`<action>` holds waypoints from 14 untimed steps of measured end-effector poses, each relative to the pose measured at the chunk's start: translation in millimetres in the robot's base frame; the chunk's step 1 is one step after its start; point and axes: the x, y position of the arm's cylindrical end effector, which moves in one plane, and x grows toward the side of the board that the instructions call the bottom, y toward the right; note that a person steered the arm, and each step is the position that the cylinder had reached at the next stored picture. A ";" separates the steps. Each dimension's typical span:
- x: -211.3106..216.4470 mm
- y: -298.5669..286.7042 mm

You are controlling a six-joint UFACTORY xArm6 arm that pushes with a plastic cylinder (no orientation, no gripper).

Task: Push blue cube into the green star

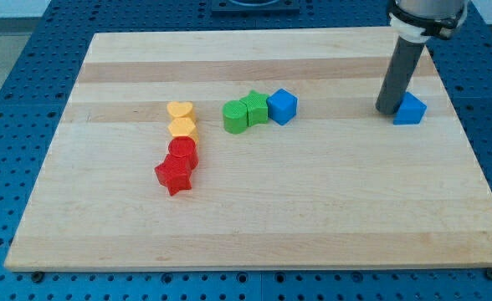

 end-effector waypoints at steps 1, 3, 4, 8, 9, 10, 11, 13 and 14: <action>-20.0 -26.8; -10.9 -88.2; 4.5 -124.9; 4.4 -188.3; -28.1 -188.2; -56.6 -201.4; -57.3 -193.6; -84.3 -138.7; -122.4 -162.5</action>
